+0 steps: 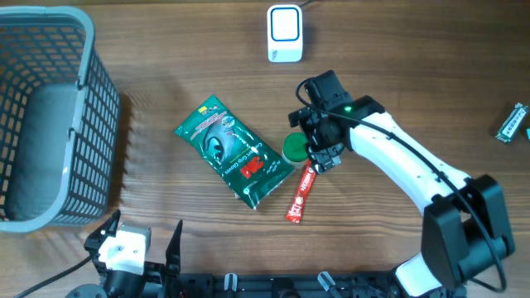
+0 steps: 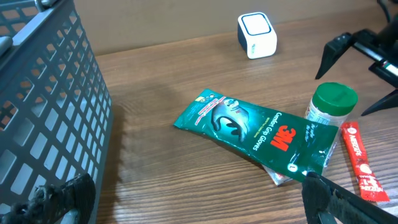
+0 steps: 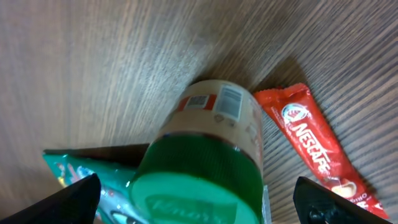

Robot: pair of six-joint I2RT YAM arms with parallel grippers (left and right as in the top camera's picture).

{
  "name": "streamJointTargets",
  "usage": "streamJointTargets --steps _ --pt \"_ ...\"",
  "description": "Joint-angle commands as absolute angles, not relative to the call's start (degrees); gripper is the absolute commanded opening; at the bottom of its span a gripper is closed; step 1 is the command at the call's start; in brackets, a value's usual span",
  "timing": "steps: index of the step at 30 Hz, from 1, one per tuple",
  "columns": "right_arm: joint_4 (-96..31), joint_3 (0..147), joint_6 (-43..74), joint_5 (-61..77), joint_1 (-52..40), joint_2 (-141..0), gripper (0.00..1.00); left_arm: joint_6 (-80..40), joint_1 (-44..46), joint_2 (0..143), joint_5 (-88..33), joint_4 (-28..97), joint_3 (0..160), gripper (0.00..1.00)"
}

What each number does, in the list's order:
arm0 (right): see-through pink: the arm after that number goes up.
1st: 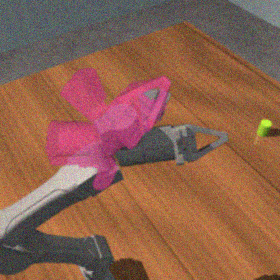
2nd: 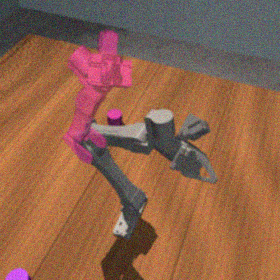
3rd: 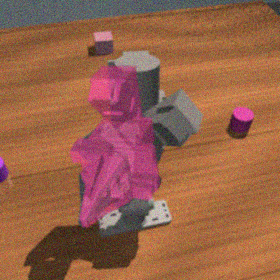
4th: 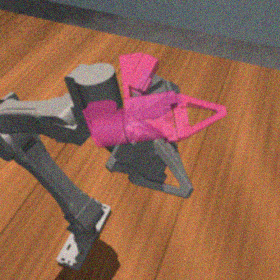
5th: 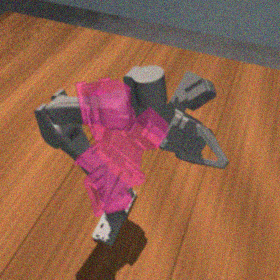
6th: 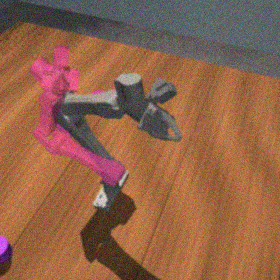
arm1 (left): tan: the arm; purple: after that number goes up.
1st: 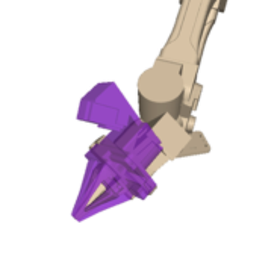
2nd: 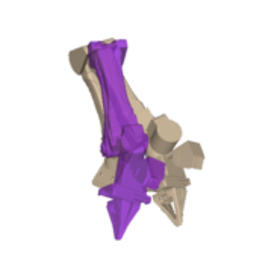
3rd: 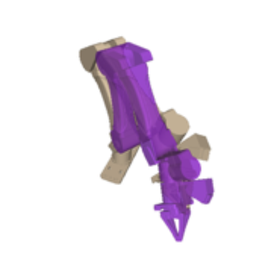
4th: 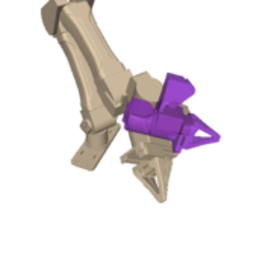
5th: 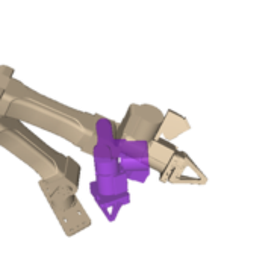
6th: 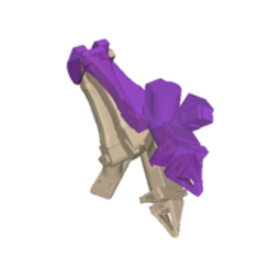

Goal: Scan the item barcode
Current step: 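Lower the right gripper onto the green-lidded jar and grasp it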

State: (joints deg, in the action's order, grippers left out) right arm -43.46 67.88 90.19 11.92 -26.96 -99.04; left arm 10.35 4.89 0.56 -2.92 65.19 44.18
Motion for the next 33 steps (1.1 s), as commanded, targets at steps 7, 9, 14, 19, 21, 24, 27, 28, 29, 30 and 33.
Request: streamJointTargets --steps 7,9,14,19,21,24,27,28,29,30,33 --pt "-41.98 67.79 77.03 17.06 -27.16 -106.39 0.71 10.2 5.15 0.45 -3.6 65.04 44.14 1.0" --pt "-42.04 67.81 72.84 17.06 -27.07 -106.39 0.63 10.2 5.15 0.45 -3.6 65.04 44.14 1.0" --pt "-42.78 70.76 48.58 16.56 -25.58 -106.28 0.61 10.2 5.15 0.45 -3.6 65.04 44.14 1.0" --pt "-55.18 80.58 17.87 7.53 -19.86 -106.28 0.62 10.2 5.15 0.45 -3.6 65.04 44.14 1.0" --pt "-58.15 82.78 11.55 2.09 -18.37 -106.28 0.67 10.2 5.15 0.45 -3.6 65.04 44.14 1.0" --pt "-59.48 83.46 3.36 -1.45 -17.58 -106.3 0.76 10.2 5.15 0.45 -3.6 65.04 44.14 1.0" --pt "-59.02 83.44 -0.54 -1.52 -17.58 -106.3 0.79 10.2 5.15 0.45 -3.6 65.04 44.14 1.0" --pt "-59.05 83.44 -1.69 -1.48 -17.61 -106.3 0.8 10.2 5.15 0.45 -3.6 65.04 44.14 1.0" --pt "-59.22 83.44 -2.98 -1.5 -17.61 -106.3 0.81 10.2 5.15 0.45 -3.6 65.04 44.14 1.0" --pt "-59.37 83.44 -3.29 -1.72 -17.61 -106.3 0.84 10.2 5.15 0.45 -3.6 65.04 44.14 1.0" --pt "-59.42 83.61 -2.04 -1.89 -17.58 -106.28 0.96 10.2 5.15 0.45 -3.6 65.04 44.14 1.0"
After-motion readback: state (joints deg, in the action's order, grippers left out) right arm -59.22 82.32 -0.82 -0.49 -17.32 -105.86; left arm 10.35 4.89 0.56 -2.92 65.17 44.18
